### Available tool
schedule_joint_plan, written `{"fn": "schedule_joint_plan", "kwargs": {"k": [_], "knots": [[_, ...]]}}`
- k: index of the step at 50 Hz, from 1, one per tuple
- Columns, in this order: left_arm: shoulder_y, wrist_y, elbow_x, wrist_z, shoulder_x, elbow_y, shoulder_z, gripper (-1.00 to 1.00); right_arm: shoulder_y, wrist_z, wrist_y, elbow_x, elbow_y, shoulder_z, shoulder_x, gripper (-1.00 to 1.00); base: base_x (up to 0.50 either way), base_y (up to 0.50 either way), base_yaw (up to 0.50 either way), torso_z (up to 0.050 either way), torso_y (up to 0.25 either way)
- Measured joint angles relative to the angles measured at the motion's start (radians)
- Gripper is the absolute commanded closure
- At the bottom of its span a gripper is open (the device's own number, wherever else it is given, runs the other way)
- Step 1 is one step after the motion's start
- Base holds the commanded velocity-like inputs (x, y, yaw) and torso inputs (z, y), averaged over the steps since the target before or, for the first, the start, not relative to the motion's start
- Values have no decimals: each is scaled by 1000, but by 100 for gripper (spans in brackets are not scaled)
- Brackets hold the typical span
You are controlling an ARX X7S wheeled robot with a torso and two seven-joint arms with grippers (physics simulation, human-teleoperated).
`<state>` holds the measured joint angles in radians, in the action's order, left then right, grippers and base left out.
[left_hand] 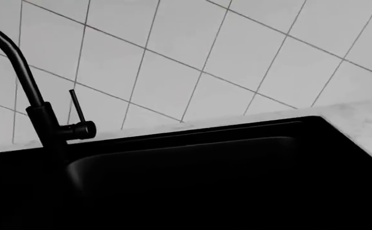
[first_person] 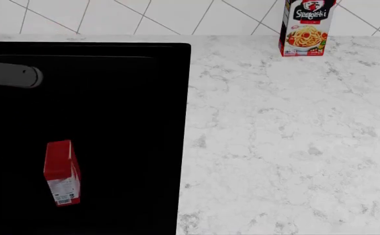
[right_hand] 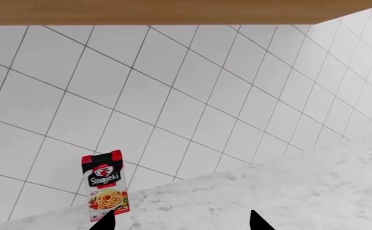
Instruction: Pick the boxed drink from the counter and place it in the sink
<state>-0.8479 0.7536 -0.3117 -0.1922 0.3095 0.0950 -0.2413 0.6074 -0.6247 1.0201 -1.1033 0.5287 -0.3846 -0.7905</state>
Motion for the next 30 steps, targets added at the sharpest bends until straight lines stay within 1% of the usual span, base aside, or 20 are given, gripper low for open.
{"fn": "schedule_joint_plan", "kwargs": {"k": [7,15,24,30], "knots": [[112,97,-53,-35,32,-289,30,-100,-3,-1,-2,-5,3,-4,-1,-100,0,0,0,0,0],[247,172,-110,-72,62,-572,70,-100,-13,-1,-5,-8,9,-14,-2,-100,0,0,0,0,0],[375,245,-187,-102,88,-832,127,-100,-6,-3,-7,-10,12,-8,-4,-100,0,0,0,0,0],[436,272,-249,-121,120,-965,145,-100,-9,-7,-7,-15,16,-12,-3,-100,0,0,0,0,0]]}}
